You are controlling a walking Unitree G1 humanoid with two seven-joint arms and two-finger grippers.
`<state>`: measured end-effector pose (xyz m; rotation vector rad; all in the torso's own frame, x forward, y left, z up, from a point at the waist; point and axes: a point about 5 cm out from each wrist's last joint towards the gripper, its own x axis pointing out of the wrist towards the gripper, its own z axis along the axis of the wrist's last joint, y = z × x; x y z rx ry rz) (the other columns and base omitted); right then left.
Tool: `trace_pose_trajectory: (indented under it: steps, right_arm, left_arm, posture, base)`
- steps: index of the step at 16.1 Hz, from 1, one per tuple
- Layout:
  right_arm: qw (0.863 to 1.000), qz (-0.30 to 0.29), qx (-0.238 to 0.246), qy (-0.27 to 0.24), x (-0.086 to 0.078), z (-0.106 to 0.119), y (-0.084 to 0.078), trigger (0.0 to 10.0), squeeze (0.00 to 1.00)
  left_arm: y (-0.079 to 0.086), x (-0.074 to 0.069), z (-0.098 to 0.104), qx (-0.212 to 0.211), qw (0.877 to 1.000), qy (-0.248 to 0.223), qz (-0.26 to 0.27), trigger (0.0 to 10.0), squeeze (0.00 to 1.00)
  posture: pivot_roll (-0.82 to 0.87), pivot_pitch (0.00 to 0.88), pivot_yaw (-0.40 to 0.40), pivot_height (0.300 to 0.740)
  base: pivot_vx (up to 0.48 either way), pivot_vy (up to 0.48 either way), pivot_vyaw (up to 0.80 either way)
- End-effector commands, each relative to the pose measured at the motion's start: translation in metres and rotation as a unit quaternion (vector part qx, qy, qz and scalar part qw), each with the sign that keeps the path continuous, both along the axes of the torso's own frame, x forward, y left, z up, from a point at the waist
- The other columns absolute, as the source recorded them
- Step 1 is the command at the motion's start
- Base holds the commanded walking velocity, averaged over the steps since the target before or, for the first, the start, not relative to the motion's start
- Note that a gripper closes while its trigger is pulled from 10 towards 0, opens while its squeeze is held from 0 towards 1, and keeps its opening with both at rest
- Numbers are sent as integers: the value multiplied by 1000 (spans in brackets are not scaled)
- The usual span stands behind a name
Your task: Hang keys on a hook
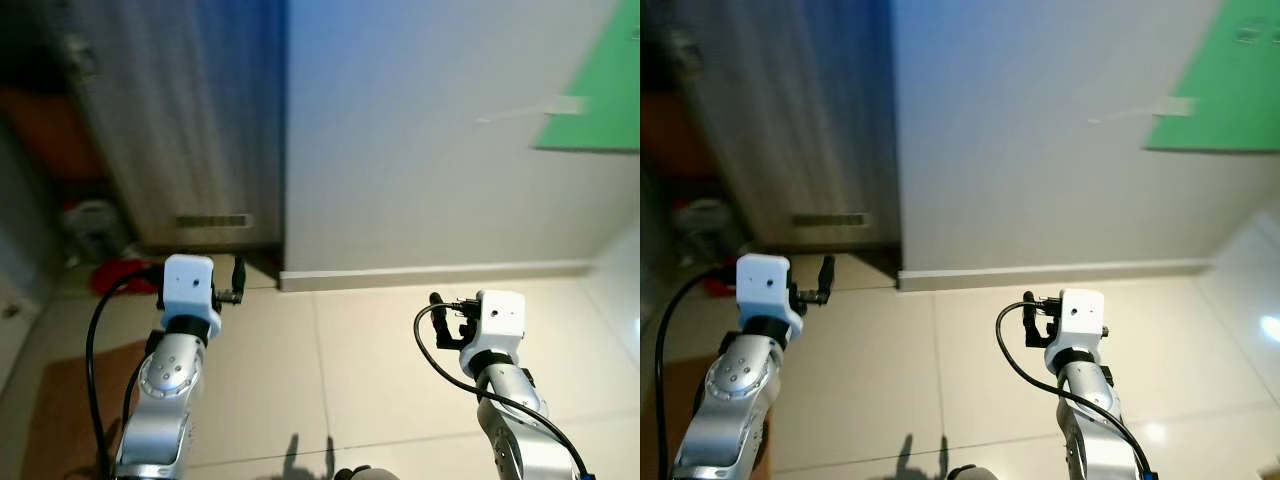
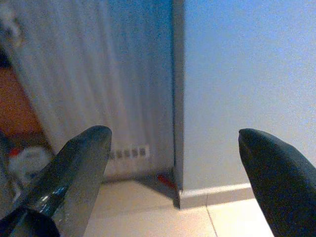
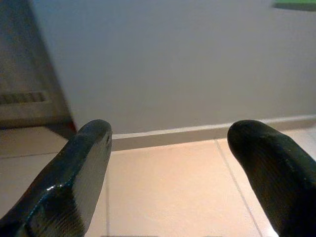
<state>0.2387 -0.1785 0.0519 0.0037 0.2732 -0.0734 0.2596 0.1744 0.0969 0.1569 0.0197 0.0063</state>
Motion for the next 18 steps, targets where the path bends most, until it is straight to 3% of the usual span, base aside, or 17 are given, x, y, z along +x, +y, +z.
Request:
trace_pose_trajectory:
  steps: [1,5,8,9,10,13,14,18]
  right_arm:
    - [1000,-14,-6,3,-2,2,-4,10000,0]
    - [999,-20,-33,11,0,5,-9,10000,0]
    - [990,-45,-124,-43,2,8,-10,10000,0]
    - [986,-59,-150,-52,3,9,-11,10000,0]
    - [985,-68,-151,-54,3,8,-12,10000,0]
    - [995,-43,-90,-25,3,5,-8,10000,0]
    - [997,-37,-58,-27,0,4,-9,10000,0]
    - [997,-26,-52,-51,-3,10,-10,10000,0]
  left_arm:
    - [-3,1,-2,7,1000,-3,-2,10000,0]
    - [-5,2,-6,-4,1000,-25,16,10000,0]
    - [3,-2,-10,14,999,-19,48,10000,0]
    - [2,-4,-11,17,999,-15,31,10000,0]
    - [0,-5,-11,22,1000,-20,6,10000,0]
    - [-5,-9,-11,-17,999,-9,-41,10000,0]
    - [-7,-9,-13,-6,999,-1,-51,10000,0]
    - [-6,-8,-12,2,998,-10,-55,10000,0]
  posture:
    - [-112,0,-16,740]
    - [-111,0,-24,740]
    - [-98,0,-40,740]
    - [-95,0,-43,740]
    - [-95,0,-42,740]
    - [-93,0,-40,740]
    - [-93,0,-33,740]
    - [-97,0,-22,740]
  base:
    - [0,0,-712]
    - [0,0,-625]
    - [0,0,-677]
    - [0,0,-800]
    - [0,0,-800]
    - [0,0,-800]
    - [0,0,-800]
    - [0,0,-800]
